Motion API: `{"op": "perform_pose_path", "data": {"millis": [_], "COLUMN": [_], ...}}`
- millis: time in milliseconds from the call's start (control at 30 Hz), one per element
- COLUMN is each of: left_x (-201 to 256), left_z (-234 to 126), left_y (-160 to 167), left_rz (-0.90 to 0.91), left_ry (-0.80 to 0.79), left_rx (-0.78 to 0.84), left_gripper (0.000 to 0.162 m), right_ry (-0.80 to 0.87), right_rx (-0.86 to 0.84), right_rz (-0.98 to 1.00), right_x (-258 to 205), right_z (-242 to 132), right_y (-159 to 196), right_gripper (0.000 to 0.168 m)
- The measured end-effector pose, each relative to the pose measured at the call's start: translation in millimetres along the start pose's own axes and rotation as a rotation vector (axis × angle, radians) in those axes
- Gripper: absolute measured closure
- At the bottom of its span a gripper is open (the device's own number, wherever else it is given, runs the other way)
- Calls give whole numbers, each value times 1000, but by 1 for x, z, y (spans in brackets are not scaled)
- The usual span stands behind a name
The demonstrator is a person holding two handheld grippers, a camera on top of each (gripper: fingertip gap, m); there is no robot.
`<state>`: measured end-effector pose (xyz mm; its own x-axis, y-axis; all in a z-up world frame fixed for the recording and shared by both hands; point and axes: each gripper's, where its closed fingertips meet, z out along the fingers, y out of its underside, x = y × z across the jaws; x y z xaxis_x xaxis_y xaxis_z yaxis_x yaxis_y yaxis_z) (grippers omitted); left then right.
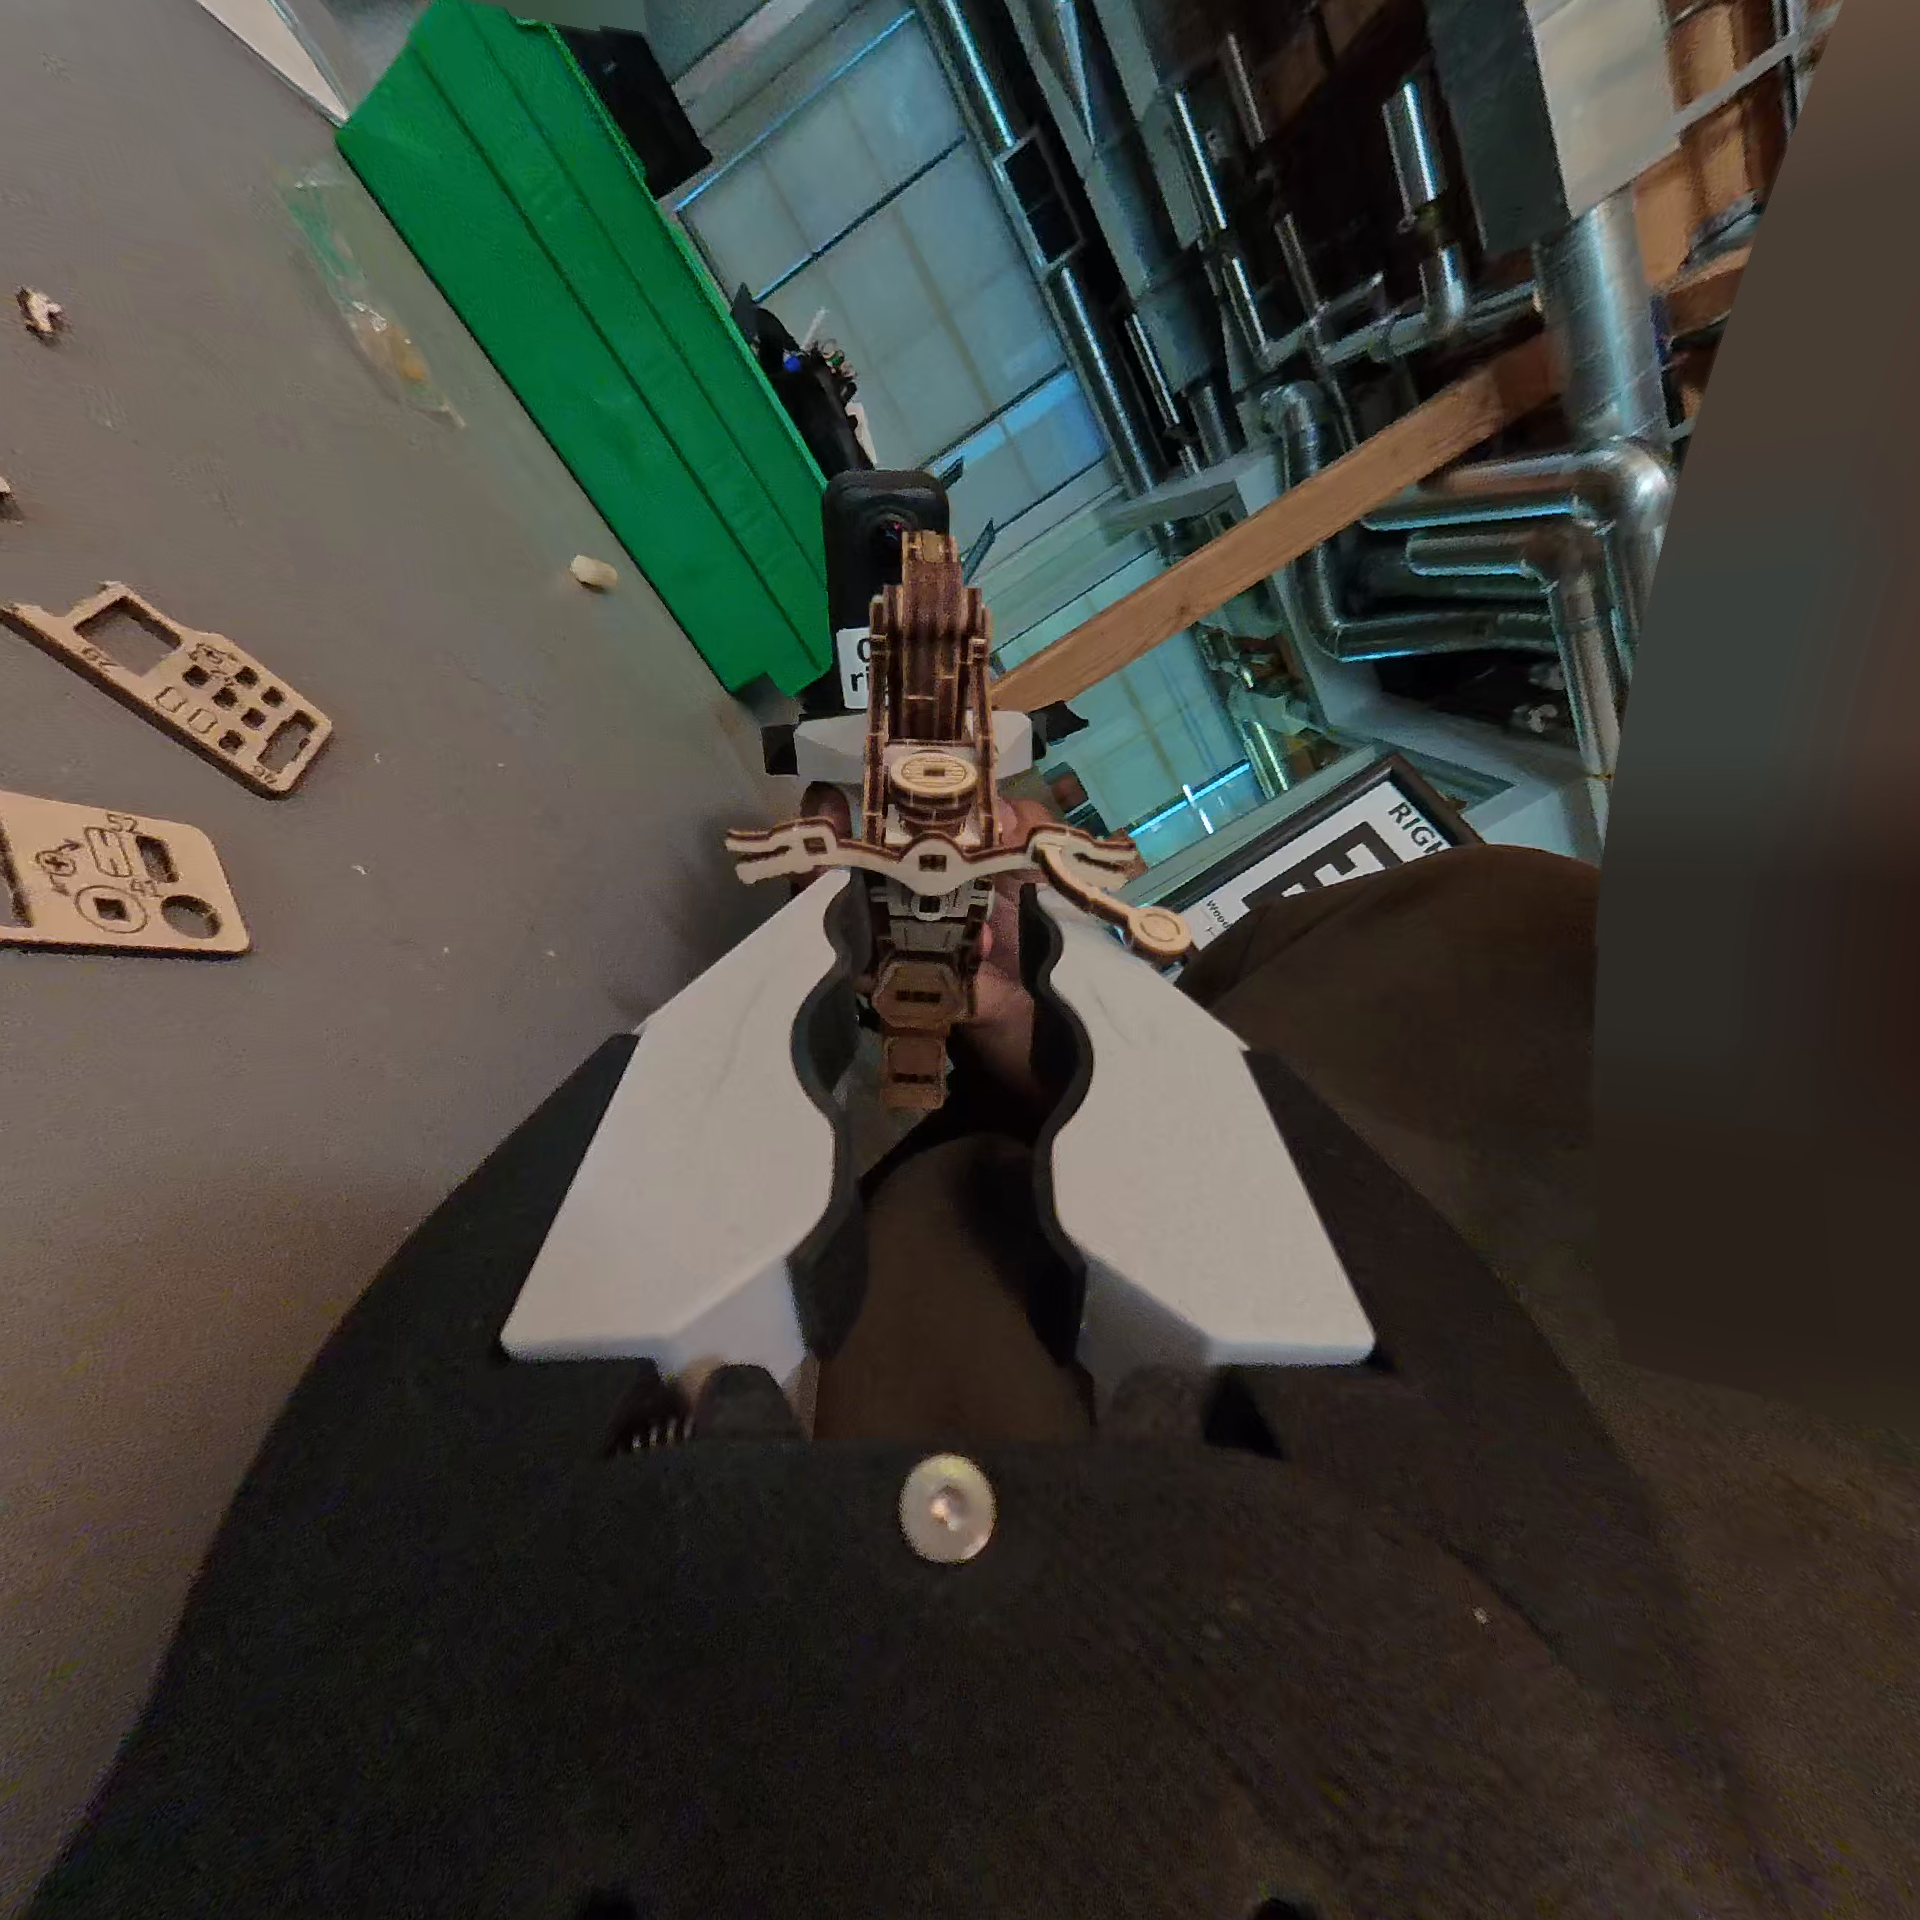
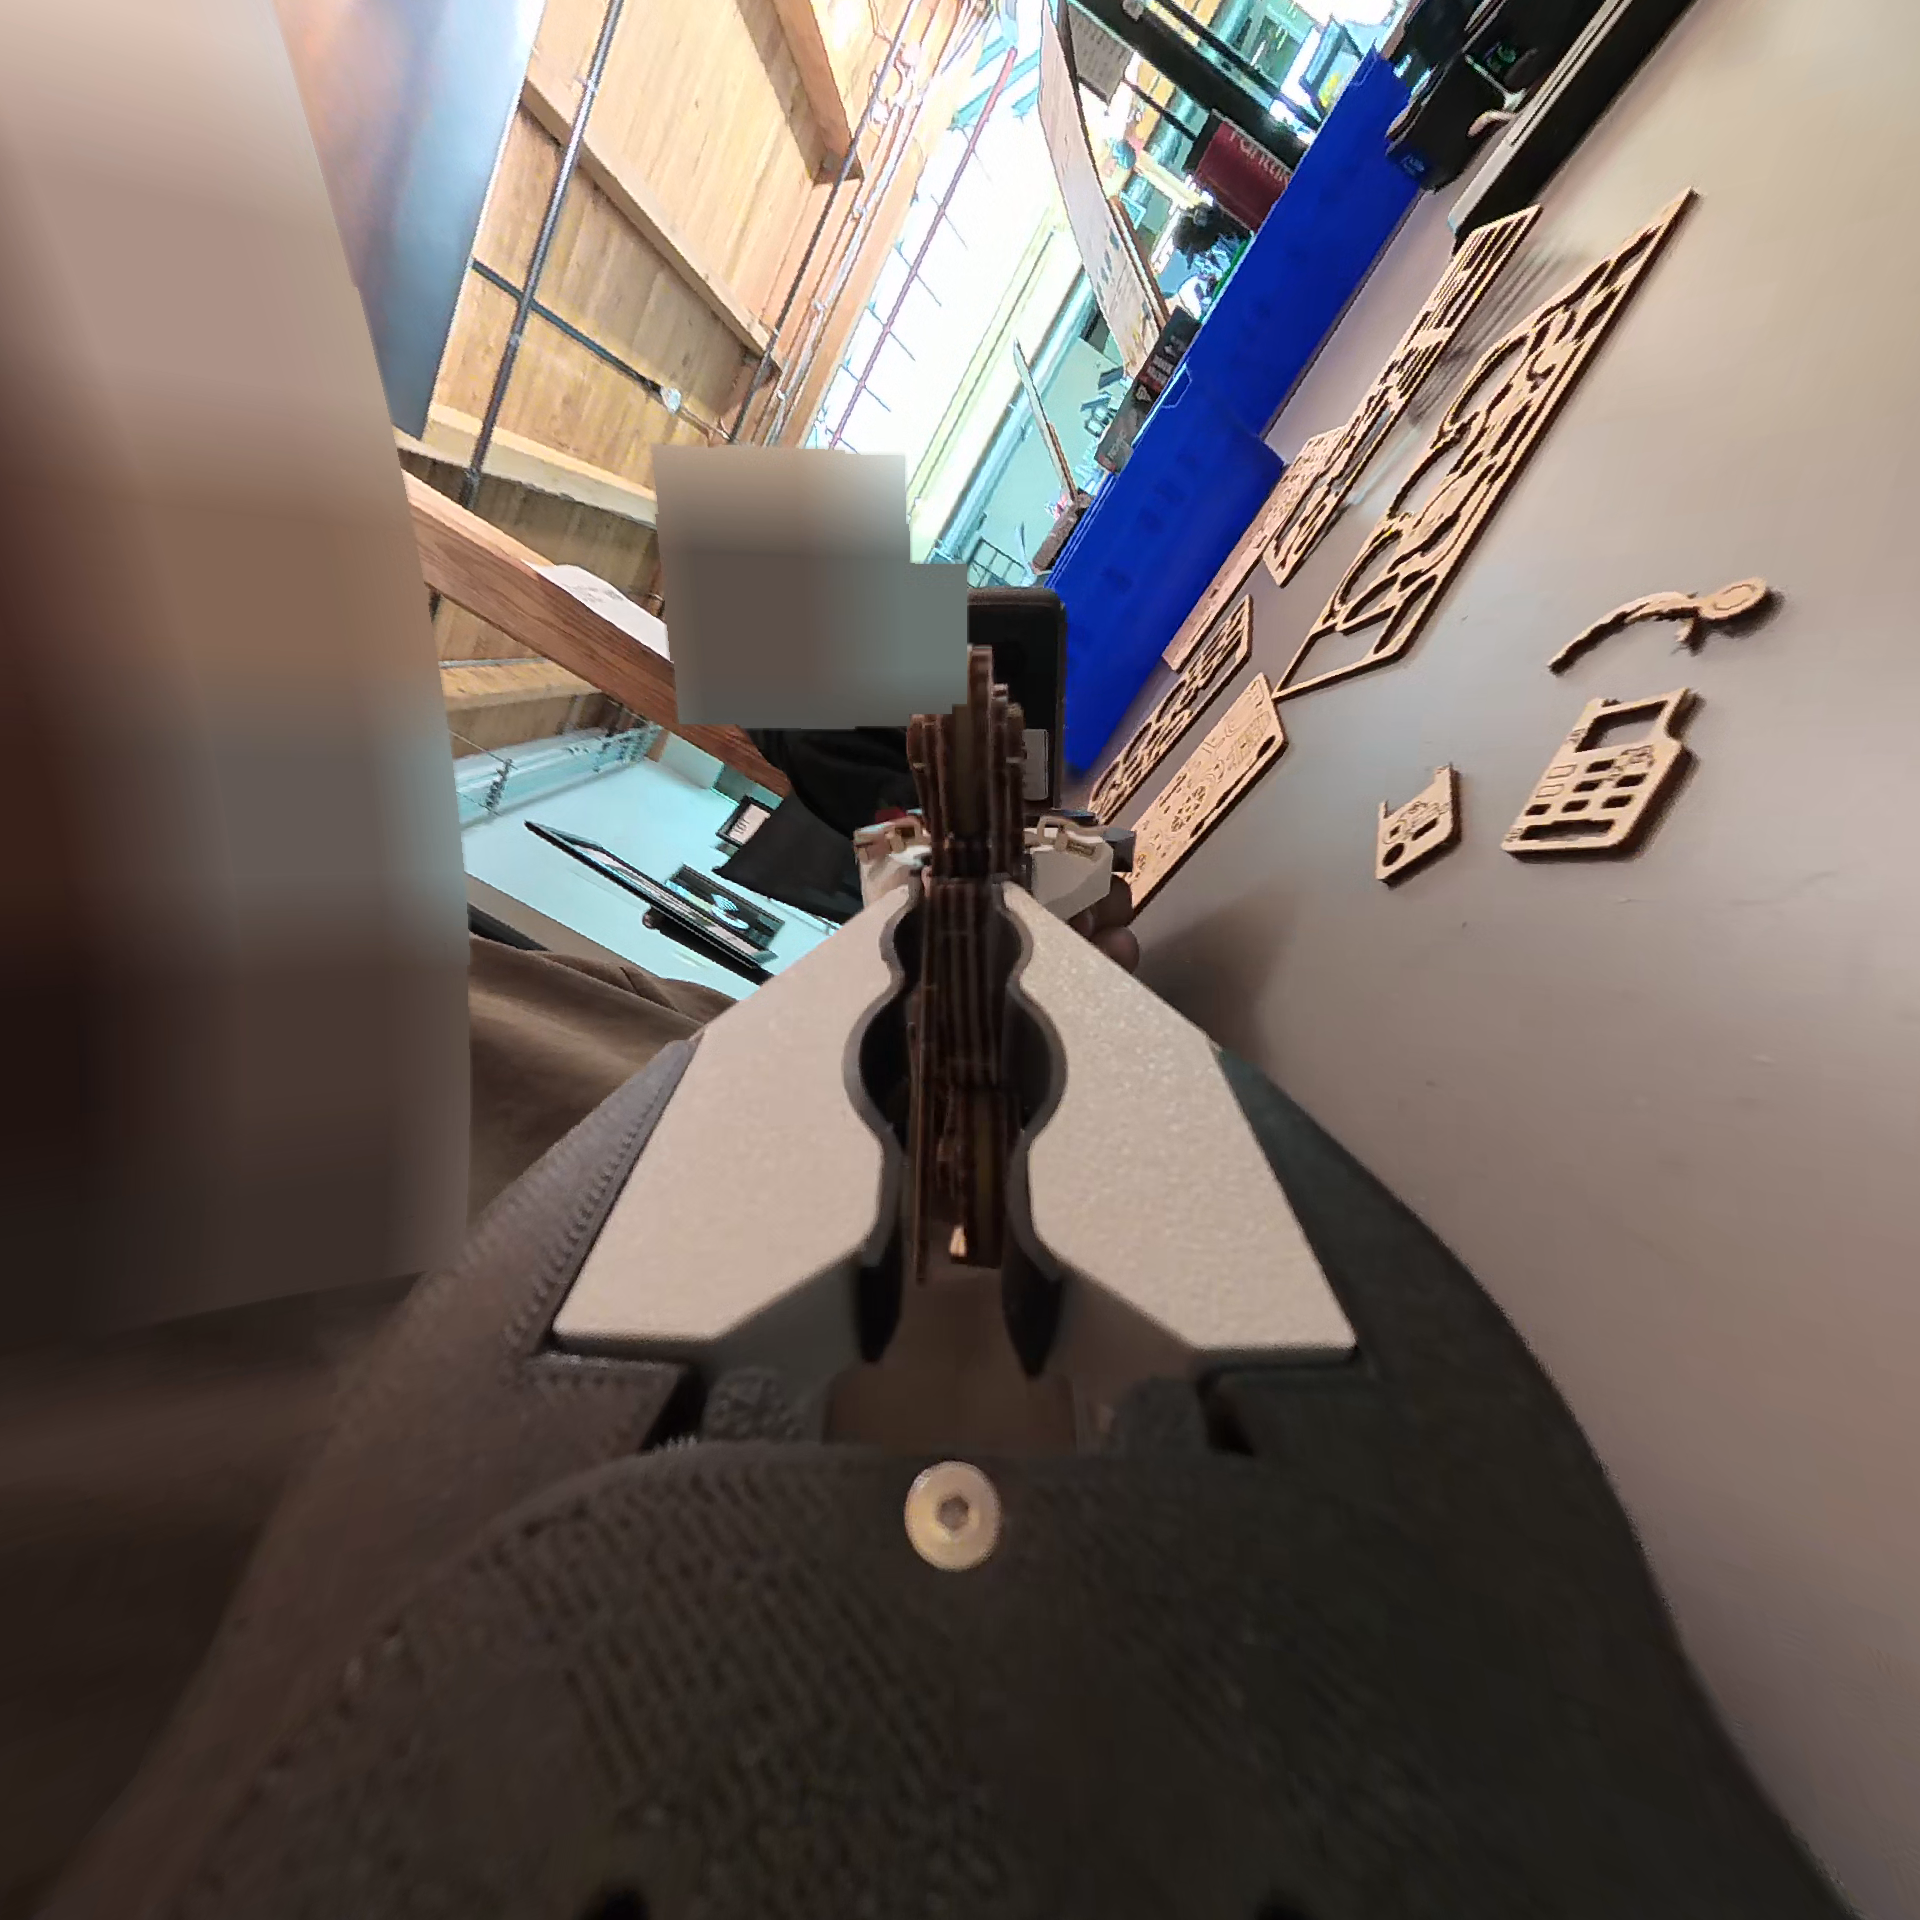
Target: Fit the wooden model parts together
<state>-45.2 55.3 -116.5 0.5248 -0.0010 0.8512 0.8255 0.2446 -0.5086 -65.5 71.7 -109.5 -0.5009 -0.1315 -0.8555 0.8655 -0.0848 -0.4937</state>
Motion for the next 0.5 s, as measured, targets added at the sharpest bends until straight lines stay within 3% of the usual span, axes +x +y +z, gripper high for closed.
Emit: {"op": "perform_pose_path", "data": {"millis": [500], "left_x": [-17], "left_z": [-2], "left_y": [1], "left_rz": [11], "left_ry": [-115], "left_rx": [0], "left_gripper": [143], "right_ry": [42], "right_rx": [5], "right_rz": [-21], "right_x": [5], "right_z": [0], "right_y": [-1], "right_gripper": [162]}}
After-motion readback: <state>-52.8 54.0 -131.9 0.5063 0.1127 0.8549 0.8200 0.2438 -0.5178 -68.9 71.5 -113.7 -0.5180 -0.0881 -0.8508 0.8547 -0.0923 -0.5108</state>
